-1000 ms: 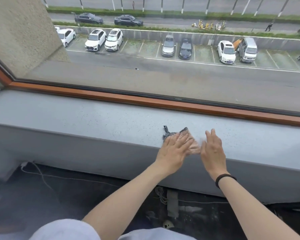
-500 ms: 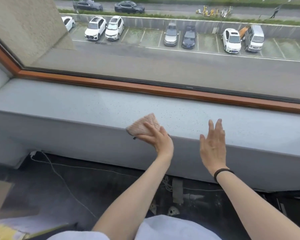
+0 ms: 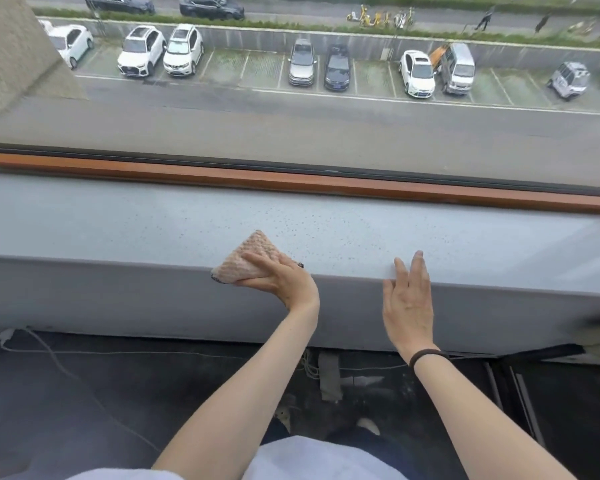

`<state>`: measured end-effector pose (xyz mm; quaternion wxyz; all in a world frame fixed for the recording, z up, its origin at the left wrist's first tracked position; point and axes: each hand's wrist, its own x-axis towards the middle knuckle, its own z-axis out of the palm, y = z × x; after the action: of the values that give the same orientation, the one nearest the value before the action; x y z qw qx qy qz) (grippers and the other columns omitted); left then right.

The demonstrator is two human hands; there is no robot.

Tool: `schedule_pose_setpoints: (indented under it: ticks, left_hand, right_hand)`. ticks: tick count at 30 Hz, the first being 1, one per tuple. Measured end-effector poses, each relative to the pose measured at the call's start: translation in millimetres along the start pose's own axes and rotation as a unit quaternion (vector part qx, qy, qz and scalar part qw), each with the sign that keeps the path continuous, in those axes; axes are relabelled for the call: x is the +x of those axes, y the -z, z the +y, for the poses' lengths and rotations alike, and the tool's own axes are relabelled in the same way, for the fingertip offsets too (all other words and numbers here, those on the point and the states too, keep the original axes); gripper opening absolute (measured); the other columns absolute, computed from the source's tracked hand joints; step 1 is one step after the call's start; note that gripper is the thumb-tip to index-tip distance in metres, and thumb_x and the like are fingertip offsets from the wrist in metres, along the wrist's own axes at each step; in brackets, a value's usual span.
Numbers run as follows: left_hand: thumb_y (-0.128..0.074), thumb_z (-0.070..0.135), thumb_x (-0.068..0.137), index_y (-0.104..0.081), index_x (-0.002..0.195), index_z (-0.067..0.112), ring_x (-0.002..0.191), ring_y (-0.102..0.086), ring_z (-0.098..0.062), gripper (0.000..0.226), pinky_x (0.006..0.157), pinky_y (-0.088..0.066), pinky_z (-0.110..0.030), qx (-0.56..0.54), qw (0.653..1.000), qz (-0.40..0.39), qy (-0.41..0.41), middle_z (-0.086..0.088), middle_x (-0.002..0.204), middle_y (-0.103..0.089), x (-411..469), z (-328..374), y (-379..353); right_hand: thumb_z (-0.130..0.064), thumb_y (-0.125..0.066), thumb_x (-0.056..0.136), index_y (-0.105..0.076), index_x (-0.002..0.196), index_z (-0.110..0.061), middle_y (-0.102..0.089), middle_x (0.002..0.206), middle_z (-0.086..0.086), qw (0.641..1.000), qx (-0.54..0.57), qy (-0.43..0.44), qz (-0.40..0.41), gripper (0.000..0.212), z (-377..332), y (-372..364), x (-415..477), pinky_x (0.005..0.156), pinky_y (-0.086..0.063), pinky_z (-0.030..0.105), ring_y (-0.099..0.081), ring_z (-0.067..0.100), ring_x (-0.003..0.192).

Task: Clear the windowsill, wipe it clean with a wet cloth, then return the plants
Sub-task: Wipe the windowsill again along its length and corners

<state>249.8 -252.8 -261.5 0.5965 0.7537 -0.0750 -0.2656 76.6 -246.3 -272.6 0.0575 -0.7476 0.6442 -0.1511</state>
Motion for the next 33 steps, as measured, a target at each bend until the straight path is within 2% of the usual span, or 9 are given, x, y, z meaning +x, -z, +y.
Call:
schedule_pose_setpoints:
  ticks: [9, 12, 14, 17, 20, 22, 24, 29, 33]
  left_hand:
    - [-0.037, 0.018, 0.1, 0.001, 0.151, 0.008, 0.145, 0.008, -0.034, 0.064, 0.118, -0.018, -0.04, 0.021, 0.992, 0.078, -0.098, -0.026, 0.15, 0.024, -53, -10, -56]
    - [-0.042, 0.013, 0.098, -0.02, 0.149, 0.005, 0.141, 0.009, -0.046, 0.056, 0.117, -0.01, -0.053, 0.164, 0.975, 0.059, -0.138, -0.034, 0.151, 0.012, -77, -27, -79]
    - [-0.04, 0.018, 0.097, -0.026, 0.147, 0.004, 0.142, 0.006, -0.045, 0.053, 0.116, -0.003, -0.055, 0.287, 0.939, 0.009, -0.186, -0.033, 0.152, 0.003, -105, -35, -98]
    - [-0.025, 0.026, 0.102, -0.006, 0.151, 0.011, 0.145, 0.013, -0.031, 0.055, 0.112, 0.019, -0.042, 0.411, 0.862, -0.116, -0.273, -0.021, 0.157, 0.009, -156, -39, -123]
    - [-0.013, 0.031, 0.102, 0.001, 0.152, 0.017, 0.146, 0.008, -0.029, 0.054, 0.116, 0.011, -0.042, 0.52, 0.726, -0.213, -0.397, -0.016, 0.158, 0.005, -185, -39, -137]
    - [-0.006, 0.041, 0.101, 0.007, 0.151, 0.025, 0.146, 0.01, -0.025, 0.055, 0.118, 0.005, -0.042, 0.552, 0.669, -0.27, -0.418, -0.009, 0.159, 0.011, -168, -30, -130]
    - [-0.002, 0.047, 0.098, 0.007, 0.151, 0.029, 0.146, 0.01, -0.022, 0.056, 0.119, 0.002, -0.04, 0.567, 0.673, -0.247, -0.406, -0.003, 0.159, 0.013, -138, -17, -111]
    - [-0.016, 0.044, 0.101, -0.003, 0.153, 0.023, 0.146, 0.005, -0.029, 0.058, 0.119, 0.001, -0.045, 0.59, 0.778, -0.069, -0.203, -0.015, 0.158, 0.006, -66, 15, -84]
    - [-0.009, 0.049, 0.1, 0.005, 0.151, 0.031, 0.146, 0.011, -0.025, 0.057, 0.118, 0.006, -0.046, 0.593, 0.742, -0.172, -0.261, -0.008, 0.159, 0.013, -106, 15, -140]
  right_hand:
    - [-0.024, -0.037, 0.101, -0.033, 0.143, -0.007, -0.01, 0.156, 0.021, 0.999, -0.048, 0.009, -0.007, 0.046, 83, 32, 26, 0.119, -0.01, 0.04, -0.012, 0.032, 0.145]
    - [-0.03, -0.036, 0.1, -0.03, 0.146, -0.01, -0.009, 0.157, 0.019, 0.998, -0.054, -0.01, -0.029, 0.05, 111, 41, 43, 0.12, -0.008, 0.043, -0.008, 0.032, 0.145]
    - [-0.031, -0.042, 0.097, -0.029, 0.146, -0.014, -0.01, 0.157, 0.016, 0.999, -0.025, -0.015, -0.04, 0.053, 125, 53, 56, 0.118, -0.006, 0.045, -0.006, 0.031, 0.146]
    - [-0.028, -0.047, 0.094, -0.025, 0.147, -0.017, -0.008, 0.158, 0.013, 0.998, 0.013, -0.013, -0.06, 0.058, 151, 70, 76, 0.117, -0.002, 0.048, -0.002, 0.028, 0.146]
    - [-0.037, -0.044, 0.095, -0.017, 0.15, -0.021, 0.001, 0.159, 0.012, 0.993, 0.003, -0.017, -0.115, 0.064, 183, 84, 93, 0.116, 0.001, 0.051, 0.005, 0.029, 0.146]
    - [-0.047, -0.038, 0.095, -0.008, 0.152, -0.025, 0.012, 0.158, 0.01, 0.98, -0.004, -0.014, -0.199, 0.068, 196, 88, 101, 0.115, 0.007, 0.051, 0.015, 0.028, 0.145]
    - [-0.055, -0.035, 0.093, 0.001, 0.152, -0.028, 0.022, 0.156, 0.009, 0.962, -0.002, -0.007, -0.272, 0.074, 202, 90, 107, 0.113, 0.014, 0.051, 0.024, 0.028, 0.143]
    - [-0.062, -0.033, 0.091, 0.011, 0.15, -0.028, 0.032, 0.152, 0.01, 0.947, -0.008, 0.012, -0.321, 0.081, 195, 93, 113, 0.109, 0.019, 0.053, 0.032, 0.029, 0.139]
    - [-0.063, -0.031, 0.091, 0.012, 0.15, -0.028, 0.032, 0.152, 0.01, 0.946, -0.01, 0.024, -0.323, 0.081, 192, 95, 114, 0.109, 0.018, 0.054, 0.032, 0.03, 0.139]
